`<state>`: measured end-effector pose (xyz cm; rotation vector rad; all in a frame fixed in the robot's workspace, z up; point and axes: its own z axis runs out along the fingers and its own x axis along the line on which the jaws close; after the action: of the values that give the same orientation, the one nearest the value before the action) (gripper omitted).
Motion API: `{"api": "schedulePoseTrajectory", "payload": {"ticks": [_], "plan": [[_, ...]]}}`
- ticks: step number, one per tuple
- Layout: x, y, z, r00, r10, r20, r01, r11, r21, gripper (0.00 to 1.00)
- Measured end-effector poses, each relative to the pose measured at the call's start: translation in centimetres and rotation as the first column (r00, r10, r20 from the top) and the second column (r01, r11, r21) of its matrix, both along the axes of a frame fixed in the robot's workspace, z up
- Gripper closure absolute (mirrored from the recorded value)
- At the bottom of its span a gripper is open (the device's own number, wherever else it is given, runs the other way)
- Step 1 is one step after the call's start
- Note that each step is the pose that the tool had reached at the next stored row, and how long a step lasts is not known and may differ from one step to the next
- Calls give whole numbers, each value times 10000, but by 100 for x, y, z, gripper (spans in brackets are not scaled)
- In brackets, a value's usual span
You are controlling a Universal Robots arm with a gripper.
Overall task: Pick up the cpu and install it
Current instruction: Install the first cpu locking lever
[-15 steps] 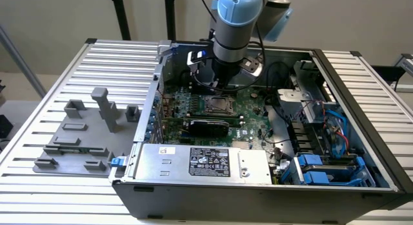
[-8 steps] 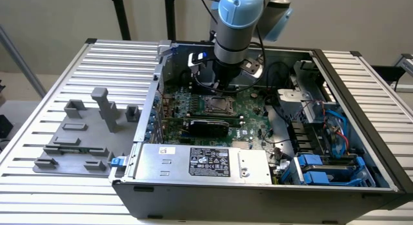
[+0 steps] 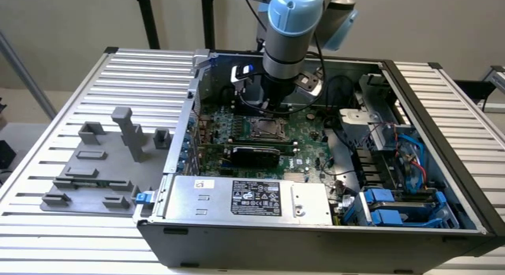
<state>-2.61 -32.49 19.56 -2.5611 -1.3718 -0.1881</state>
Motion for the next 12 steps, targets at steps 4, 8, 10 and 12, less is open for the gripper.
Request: {"api": "schedulePoseTrajectory", "payload": {"ticks": [4,8,10,12], "plan": [[3,0,0,10000,43,16,-43,10000,1,89],[4,0,0,10000,89,17,-89,10000,7,89],[5,-4,0,9999,100,19,-100,9999,21,89],[6,-11,-1,9999,101,20,-101,9999,50,89]]}}
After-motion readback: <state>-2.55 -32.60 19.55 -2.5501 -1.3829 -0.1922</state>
